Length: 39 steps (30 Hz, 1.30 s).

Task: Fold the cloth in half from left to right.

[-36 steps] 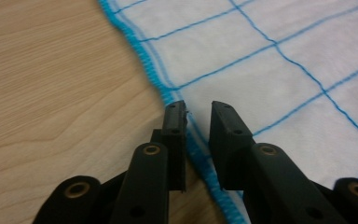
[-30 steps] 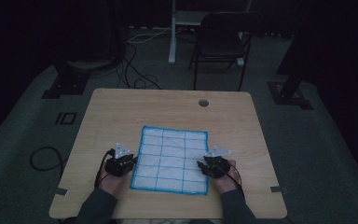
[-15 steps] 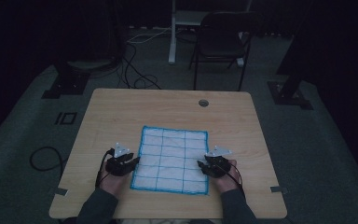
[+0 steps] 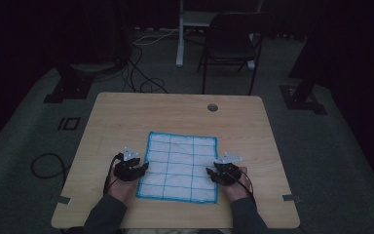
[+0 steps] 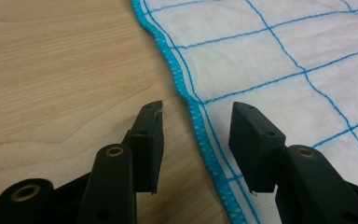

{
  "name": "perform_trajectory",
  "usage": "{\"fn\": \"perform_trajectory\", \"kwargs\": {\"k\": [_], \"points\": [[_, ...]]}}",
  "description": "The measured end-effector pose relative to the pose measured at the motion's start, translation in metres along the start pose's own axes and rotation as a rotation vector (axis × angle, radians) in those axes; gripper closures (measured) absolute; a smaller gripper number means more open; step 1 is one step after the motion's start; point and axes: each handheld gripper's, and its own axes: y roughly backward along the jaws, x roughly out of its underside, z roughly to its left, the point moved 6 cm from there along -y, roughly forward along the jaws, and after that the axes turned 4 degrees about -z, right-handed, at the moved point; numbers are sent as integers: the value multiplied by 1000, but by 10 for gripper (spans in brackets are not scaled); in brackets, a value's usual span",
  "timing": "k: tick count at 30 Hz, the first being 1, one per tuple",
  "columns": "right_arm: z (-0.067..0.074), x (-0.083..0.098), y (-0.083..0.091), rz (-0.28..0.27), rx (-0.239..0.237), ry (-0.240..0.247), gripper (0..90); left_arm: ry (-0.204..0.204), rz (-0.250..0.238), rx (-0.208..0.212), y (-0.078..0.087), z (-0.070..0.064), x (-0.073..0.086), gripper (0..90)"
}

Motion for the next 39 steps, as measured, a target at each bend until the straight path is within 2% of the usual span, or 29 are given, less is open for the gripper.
{"fn": "perform_trajectory", "kwargs": {"k": [12,21,27,39], "points": [[0,0,0,-1,1,0,565,-9,-8,-35,-3,-4,1,534],[0,0,0,-2,3,0,564,-26,-28,-27,-8,-14,-1,550],[0,0,0,-2,3,0,564,-19,-22,-33,-11,-16,-4,602],[0,0,0,-3,2,0,563,-2,-29,-2,-13,-18,-5,761]]}}
